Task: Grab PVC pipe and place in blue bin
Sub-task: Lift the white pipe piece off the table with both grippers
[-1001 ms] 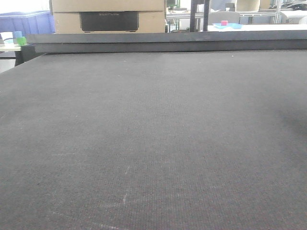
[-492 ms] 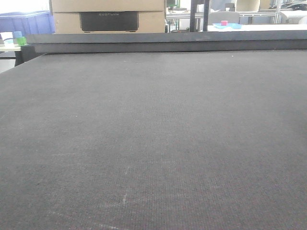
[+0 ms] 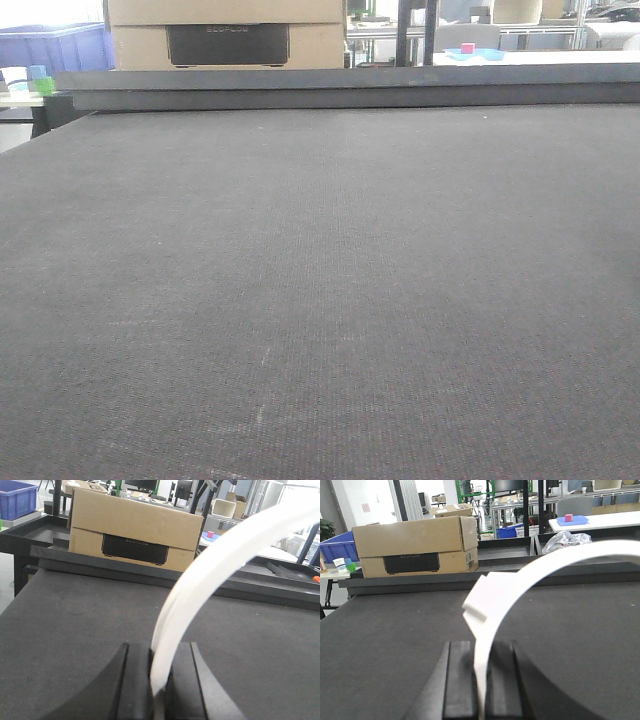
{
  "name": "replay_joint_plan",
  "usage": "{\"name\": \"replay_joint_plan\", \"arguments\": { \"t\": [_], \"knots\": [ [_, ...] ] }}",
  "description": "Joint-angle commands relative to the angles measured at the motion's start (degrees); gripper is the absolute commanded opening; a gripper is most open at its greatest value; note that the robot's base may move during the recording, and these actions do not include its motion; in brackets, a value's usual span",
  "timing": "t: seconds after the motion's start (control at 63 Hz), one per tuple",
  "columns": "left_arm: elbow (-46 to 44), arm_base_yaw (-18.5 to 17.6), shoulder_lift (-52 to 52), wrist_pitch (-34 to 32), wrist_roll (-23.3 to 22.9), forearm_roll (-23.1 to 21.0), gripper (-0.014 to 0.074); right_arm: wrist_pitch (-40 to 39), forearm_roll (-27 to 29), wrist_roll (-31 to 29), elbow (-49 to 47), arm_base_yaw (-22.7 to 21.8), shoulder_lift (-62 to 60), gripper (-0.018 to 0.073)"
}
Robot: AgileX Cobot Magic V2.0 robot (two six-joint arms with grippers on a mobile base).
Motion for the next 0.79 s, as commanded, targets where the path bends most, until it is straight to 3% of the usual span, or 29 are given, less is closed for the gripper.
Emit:
{"name": "replay_joint_plan", "arguments": {
  "t": [0.0,0.778],
  "knots": [
    [-0.12,0.01,-0.30,-1.61,-0.52,-0.38,-0.0111,-0.93,-0.58,-0.52,-0.04,0.10,-0.30,-0.0167],
    [-0.12,0.01,-0.30,-1.61,-0.52,-0.38,-0.0111,-0.93,-0.58,-0.52,-0.04,0.10,-0.30,-0.0167]
  ]
}}
